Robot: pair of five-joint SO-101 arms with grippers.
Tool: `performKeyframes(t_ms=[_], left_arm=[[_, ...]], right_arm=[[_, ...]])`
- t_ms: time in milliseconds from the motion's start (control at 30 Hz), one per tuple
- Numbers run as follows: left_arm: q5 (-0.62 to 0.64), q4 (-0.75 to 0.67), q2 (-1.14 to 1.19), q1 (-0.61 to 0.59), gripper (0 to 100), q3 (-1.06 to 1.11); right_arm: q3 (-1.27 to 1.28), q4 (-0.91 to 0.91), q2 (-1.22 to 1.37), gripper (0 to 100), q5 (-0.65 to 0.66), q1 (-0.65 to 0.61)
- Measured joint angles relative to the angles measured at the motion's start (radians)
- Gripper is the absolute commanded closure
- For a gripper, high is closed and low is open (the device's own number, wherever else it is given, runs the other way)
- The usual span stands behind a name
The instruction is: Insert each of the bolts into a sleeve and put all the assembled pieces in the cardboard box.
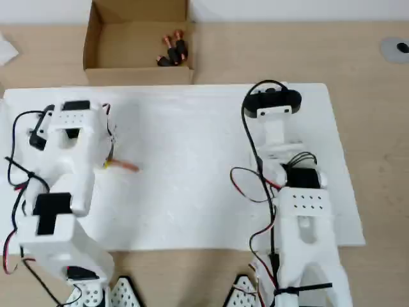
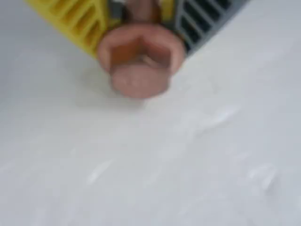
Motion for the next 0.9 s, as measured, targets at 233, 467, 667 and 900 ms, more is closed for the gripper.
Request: performKeyframes(t_ms=[233,467,667,900], left_arm=[[-0.348,0.336,0.009,0.029,99,-0.476],[-0.718,0.523,0.009,0.175,100,-1.023],[-0.836,0.532,-0.034,0.207,100,-1.249],[-0.853,0.534,-0.175,0.207,100,-1.278]], right_arm=[[-0.008,0.000,0.000,98.9,0.000,-0.031],[-0.149,0.000,0.000,98.9,-0.068,-0.222],[-0.308,0.000,-0.032,98.9,-0.110,-0.399],[-0.316,0.000,-0.288,98.9,-0.110,-0.551]])
